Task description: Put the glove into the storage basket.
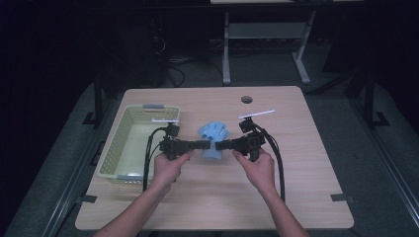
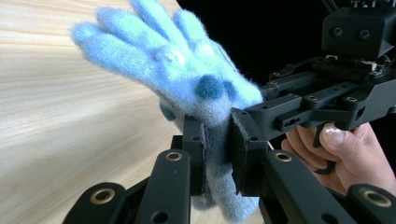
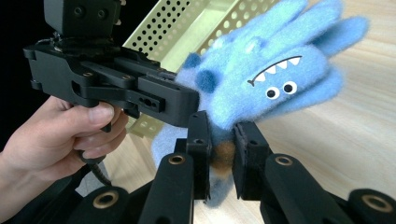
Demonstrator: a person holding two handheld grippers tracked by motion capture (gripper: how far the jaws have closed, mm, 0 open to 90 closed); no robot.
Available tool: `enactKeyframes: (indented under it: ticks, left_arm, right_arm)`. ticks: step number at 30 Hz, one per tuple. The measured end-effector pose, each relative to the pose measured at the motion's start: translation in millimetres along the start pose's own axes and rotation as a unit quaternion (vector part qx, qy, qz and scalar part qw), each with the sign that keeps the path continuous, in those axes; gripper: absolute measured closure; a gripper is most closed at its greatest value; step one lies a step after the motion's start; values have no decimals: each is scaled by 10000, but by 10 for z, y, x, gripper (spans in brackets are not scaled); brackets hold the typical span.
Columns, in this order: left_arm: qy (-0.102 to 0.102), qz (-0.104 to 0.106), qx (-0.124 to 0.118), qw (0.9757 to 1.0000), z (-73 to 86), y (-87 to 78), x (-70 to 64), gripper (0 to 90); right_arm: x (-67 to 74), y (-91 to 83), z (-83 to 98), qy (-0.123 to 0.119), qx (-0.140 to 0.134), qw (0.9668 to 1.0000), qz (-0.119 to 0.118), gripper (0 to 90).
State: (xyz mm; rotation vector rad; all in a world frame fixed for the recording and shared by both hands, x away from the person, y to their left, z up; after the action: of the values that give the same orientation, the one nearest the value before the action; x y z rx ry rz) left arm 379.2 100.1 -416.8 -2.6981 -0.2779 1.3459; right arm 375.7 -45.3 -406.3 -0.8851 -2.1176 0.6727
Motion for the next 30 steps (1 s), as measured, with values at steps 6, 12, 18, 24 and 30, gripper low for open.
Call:
enactKeyframes:
  ticks: [6,12,18,24,30]
  left_arm:
    - [2,-9,7,10000,-7,-76,-3,774]
    - [21,-16,-51,10000,-37,-174,-20,774]
    - [28,-45,-109,9999,-71,-271,-15,774]
    - [127,-103,-203,9997,-95,-388,-2,769]
    - [149,-134,-249,9995,-103,-493,0,770]
  right_arm:
    - [55,50,-23,-29,55,10000,-33,788]
    - [139,70,-84,-89,62,9999,-105,788]
    - [199,124,-149,-98,46,9998,-140,789]
    - [298,183,-230,-203,61,9996,-169,790]
    - [367,230,-268,-268,85,9995,-175,790]
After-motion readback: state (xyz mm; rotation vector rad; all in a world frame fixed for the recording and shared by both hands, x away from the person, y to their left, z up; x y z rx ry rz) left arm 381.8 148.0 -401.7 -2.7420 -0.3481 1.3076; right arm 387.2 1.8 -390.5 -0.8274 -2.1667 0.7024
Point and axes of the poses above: each handheld gripper's, and its own axes: y roughly forward along the jaws, z roughly out of its underside, x roughly to its left, the point moved 7 cm from there along y, roughly forward along the jaws, and after that the axes turned 15 degrees about z, right-handed, at the moved point
